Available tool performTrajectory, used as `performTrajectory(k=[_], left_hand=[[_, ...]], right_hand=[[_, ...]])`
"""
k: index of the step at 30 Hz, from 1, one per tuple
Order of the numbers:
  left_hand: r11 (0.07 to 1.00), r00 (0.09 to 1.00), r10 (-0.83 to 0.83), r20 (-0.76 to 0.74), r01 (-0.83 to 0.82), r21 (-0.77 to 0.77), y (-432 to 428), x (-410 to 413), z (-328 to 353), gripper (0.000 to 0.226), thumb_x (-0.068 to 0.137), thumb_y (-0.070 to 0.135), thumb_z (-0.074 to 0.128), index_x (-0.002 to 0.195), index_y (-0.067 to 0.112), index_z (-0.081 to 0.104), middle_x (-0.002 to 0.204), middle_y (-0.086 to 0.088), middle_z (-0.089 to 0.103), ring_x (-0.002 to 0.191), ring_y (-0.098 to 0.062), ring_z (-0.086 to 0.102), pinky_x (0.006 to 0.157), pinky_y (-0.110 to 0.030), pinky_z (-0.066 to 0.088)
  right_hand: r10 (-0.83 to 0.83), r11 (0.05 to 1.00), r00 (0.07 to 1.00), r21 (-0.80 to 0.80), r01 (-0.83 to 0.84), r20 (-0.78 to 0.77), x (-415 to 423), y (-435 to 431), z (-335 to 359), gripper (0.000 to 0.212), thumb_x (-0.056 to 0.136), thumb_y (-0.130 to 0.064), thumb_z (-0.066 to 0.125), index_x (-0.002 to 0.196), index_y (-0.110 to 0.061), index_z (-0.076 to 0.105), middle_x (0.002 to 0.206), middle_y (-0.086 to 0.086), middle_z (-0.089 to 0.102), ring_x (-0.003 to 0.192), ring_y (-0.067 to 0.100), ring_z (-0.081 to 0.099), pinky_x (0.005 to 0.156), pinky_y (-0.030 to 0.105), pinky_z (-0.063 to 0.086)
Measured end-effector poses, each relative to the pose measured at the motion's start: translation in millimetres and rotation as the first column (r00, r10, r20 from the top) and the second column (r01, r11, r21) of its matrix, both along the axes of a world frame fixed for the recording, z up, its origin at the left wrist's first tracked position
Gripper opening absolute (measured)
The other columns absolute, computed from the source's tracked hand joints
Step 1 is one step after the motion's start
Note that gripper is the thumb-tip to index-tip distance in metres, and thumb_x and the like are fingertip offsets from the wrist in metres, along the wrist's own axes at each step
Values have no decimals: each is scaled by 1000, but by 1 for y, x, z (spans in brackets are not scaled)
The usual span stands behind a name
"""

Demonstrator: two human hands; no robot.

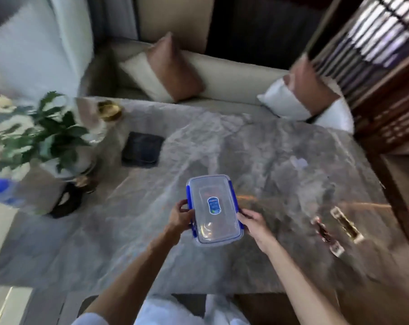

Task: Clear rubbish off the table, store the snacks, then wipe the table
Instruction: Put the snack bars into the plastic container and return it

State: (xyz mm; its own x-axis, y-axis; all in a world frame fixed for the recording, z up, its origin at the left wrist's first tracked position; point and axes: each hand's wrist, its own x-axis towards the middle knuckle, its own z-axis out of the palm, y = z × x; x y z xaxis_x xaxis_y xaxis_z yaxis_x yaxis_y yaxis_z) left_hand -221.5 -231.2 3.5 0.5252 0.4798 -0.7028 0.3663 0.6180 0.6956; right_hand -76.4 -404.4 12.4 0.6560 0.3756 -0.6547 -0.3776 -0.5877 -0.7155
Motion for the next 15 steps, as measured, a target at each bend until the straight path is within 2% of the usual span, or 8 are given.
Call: performTrajectory(k=[2, 5, 7, 9, 11, 12, 15], left_hand=[[997, 997, -75, -14, 75, 5, -35, 44, -4, 45, 92, -5, 52, 136, 2, 42, 78, -6, 57, 60, -16, 57, 51, -28, 52], [989, 988, -146, -53, 147, 22, -88, 91, -11, 47, 91, -8, 52, 136, 1, 42, 75, -6, 56, 49, -11, 59, 42, -22, 50], [988, 985, -151, -81, 153, 15, -118, 110, -20, 50, 90, -9, 53, 137, 0, 41, 77, -8, 56, 58, -17, 55, 48, -27, 51], [989, 984, -143, -102, 145, 13, -139, 123, -29, 51, 90, -9, 54, 139, -1, 40, 84, -13, 58, 66, -23, 55, 63, -37, 51], [989, 982, -140, -128, 145, 26, -154, 129, -37, 52, 90, -8, 55, 140, -1, 40, 98, -20, 60, 77, -28, 57, 75, -46, 52], [989, 980, -141, -142, 147, 28, -160, 130, -39, 51, 91, -7, 55, 139, -1, 41, 102, -21, 60, 79, -28, 58, 76, -46, 52], [993, 982, -111, -155, 114, 16, -170, 127, -40, 45, 91, -8, 53, 135, -3, 45, 102, -20, 61, 71, -25, 57, 67, -37, 50]], right_hand=[[-101, 995, 995, 4, 101, 20, 25, -45, -1, 35, 93, -5, 60, 126, 6, 58, 121, 20, 66, 100, 22, 59, 97, 42, 47], [-167, 986, 986, -6, 167, 21, 56, -102, -8, 31, 94, 1, 56, 123, 11, 58, 111, 18, 65, 89, 21, 57, 82, 33, 48], [-187, 982, 982, -16, 187, 2, 72, -131, -17, 31, 93, 1, 57, 122, 10, 59, 107, 17, 64, 84, 20, 57, 78, 31, 46], [-171, 985, 985, -19, 170, -22, 86, -153, -26, 29, 93, -1, 58, 120, 9, 61, 104, 18, 66, 81, 20, 58, 74, 30, 47], [-141, 990, 988, -36, 139, -69, 95, -170, -36, 29, 92, -1, 58, 120, 8, 61, 111, 25, 68, 89, 24, 60, 80, 37, 49], [-128, 991, 987, -44, 124, -97, 98, -176, -42, 29, 92, 0, 58, 120, 8, 61, 114, 27, 67, 92, 26, 61, 84, 41, 49], [-134, 990, 968, -71, 122, -210, 107, -186, -55, 35, 90, -2, 62, 124, 5, 57, 110, 20, 67, 95, 29, 62, 95, 53, 48]])
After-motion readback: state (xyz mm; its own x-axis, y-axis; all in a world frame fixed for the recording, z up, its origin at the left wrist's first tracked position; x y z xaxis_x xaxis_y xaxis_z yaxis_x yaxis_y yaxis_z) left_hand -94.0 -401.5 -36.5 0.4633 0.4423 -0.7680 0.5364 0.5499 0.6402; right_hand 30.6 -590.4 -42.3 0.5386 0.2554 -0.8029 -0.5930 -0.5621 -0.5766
